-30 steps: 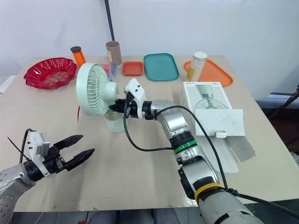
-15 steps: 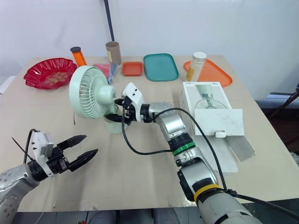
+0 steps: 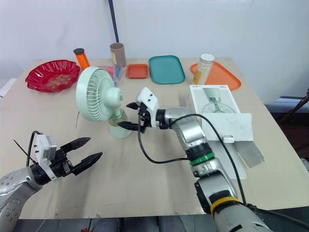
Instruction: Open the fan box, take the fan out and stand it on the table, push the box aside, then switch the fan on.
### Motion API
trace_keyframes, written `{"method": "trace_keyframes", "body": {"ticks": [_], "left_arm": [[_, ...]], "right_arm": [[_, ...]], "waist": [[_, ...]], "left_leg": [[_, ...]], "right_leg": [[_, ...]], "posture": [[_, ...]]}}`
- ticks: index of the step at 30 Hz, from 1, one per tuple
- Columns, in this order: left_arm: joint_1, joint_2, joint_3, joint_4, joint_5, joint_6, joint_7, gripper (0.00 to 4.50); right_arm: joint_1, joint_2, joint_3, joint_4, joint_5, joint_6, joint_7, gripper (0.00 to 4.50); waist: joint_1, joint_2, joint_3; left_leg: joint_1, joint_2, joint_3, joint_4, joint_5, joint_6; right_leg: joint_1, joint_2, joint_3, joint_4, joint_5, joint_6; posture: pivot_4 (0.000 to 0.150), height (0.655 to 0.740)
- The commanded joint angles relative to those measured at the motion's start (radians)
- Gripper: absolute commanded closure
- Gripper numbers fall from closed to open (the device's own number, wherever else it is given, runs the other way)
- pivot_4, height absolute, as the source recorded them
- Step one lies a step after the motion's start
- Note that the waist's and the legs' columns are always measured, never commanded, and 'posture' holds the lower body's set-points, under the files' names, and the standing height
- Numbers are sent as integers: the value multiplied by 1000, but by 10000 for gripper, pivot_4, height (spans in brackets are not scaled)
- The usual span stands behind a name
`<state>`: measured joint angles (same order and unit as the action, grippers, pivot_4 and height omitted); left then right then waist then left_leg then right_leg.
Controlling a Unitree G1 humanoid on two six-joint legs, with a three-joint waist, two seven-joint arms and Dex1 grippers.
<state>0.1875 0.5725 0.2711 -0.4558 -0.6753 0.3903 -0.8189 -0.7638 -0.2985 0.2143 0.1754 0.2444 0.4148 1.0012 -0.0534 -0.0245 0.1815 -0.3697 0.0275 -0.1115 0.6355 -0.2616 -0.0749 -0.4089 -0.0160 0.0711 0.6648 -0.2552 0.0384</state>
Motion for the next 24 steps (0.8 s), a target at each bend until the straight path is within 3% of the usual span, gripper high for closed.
{"method": "trace_keyframes", "body": {"ticks": [1,13,24], "left_arm": [[-19,19,27,4,-5,-22,-16,0],[-113,53,56,105,37,-44,-19,0],[-102,72,104,139,89,-68,18,0]], "right_arm": [[62,-63,-64,-219,70,100,-15,560],[355,-232,-231,-734,258,372,-165,560],[447,-221,-210,-697,230,333,-286,560]], "waist": [[2,0,0],[5,0,0],[5,-1,0]], "left_leg": [[0,0,0,0,0,0],[0,0,0,0,0,0],[1,0,0,0,0,0]], "right_leg": [[0,0,0,0,0,0],[1,1,1,0,-1,1],[1,1,1,0,-2,2]], "posture": [[1500,7400],[1500,7400],[1500,7400]]}}
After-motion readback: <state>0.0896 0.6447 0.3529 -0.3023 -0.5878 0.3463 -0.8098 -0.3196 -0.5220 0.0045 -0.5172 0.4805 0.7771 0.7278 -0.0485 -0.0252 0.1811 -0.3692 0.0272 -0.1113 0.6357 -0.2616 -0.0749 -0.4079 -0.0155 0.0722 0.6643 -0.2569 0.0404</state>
